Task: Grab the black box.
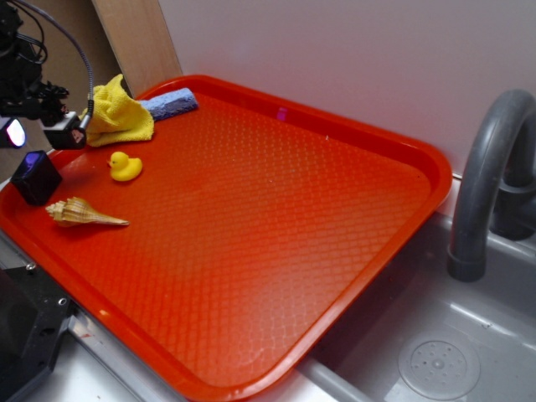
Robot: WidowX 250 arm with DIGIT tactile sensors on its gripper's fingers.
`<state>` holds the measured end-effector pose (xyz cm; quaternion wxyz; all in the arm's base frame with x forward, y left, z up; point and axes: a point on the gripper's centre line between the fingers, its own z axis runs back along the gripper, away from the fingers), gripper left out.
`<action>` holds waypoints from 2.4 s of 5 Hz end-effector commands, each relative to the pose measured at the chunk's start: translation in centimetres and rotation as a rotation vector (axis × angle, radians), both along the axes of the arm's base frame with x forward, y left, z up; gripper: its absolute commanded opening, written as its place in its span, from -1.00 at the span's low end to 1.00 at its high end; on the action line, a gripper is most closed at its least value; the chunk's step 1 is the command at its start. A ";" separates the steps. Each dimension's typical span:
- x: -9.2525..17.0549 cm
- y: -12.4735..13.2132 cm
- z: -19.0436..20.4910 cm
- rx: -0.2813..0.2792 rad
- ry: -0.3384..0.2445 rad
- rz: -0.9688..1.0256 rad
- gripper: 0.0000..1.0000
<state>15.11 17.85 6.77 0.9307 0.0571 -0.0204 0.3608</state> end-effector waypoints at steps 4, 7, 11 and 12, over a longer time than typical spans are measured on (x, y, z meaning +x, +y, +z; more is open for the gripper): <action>-3.4 -1.1 -0.1 -0.034 0.012 -0.048 1.00; -3.1 -2.3 0.4 -0.019 0.020 -0.095 1.00; -3.2 -1.4 -3.4 0.033 0.109 -0.028 1.00; -3.4 -1.7 -4.5 0.019 0.159 -0.046 1.00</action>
